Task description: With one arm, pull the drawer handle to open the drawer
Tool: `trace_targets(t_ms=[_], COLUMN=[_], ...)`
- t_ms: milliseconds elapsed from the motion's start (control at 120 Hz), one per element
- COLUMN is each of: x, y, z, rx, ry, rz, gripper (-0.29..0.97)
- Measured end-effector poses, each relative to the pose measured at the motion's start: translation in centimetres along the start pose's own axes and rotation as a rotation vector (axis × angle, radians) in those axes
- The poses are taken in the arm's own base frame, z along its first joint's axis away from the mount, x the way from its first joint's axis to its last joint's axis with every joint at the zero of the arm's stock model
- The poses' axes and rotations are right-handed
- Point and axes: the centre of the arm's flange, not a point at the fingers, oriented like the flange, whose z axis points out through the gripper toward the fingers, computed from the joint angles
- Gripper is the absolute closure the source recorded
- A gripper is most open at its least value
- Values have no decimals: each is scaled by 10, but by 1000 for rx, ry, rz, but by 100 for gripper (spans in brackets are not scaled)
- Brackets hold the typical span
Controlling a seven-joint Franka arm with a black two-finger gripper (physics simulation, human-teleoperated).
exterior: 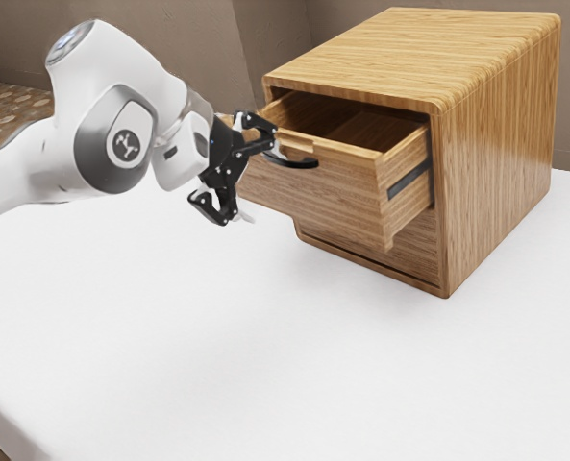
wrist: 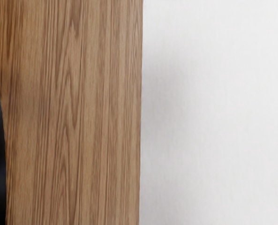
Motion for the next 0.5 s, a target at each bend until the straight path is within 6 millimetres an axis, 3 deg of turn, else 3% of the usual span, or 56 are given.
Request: trace_targets(t_ms=[142, 342, 500], x=[0, 7, 13], y=[19, 37, 46], z=[-8, -34, -49], rx=[-13, 4, 16], ry=[11, 32, 39], rz=[-10, -12, -3], gripper=[-9, 16, 7])
